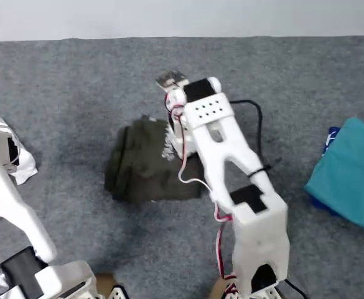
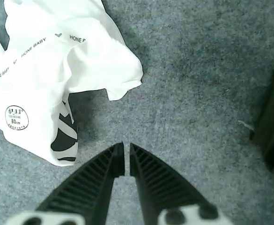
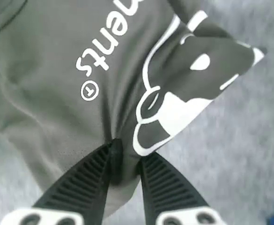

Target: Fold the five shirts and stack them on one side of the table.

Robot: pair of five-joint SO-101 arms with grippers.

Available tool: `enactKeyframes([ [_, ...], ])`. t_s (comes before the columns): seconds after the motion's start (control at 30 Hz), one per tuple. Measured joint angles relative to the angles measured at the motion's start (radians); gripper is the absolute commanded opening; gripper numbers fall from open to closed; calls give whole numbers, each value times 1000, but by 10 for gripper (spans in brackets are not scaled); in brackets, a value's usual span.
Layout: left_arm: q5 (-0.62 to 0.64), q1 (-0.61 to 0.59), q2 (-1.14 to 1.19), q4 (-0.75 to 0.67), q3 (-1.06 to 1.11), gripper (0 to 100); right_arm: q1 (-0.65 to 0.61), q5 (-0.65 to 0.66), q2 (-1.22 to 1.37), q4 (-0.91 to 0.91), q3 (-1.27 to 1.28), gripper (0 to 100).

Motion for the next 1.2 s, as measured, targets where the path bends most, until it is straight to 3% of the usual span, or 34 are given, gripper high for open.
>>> enactKeyframes([
  [0.27, 0, 0, 0, 0, 0, 29, 245, 164, -68, -14, 130, 9],
  [0.43, 0, 0, 0, 0, 0, 29, 370, 324, -5, -127, 130, 9],
  [0.6, 0, 0, 0, 0, 0, 29, 391, 482, 126, -216, 46, 9],
  [0.9, 0, 0, 0, 0, 0, 29, 381, 752, 385, -298, -391, 12],
  [0.97, 0, 0, 0, 0, 0, 29, 364, 772, 446, -298, -476, 26],
  [1.1, -49, 0, 0, 0, 0, 29, 338, 778, 522, -267, -637, 146],
  [1.2, -78, 0, 0, 0, 0, 29, 342, 681, 539, -209, -750, 221],
])
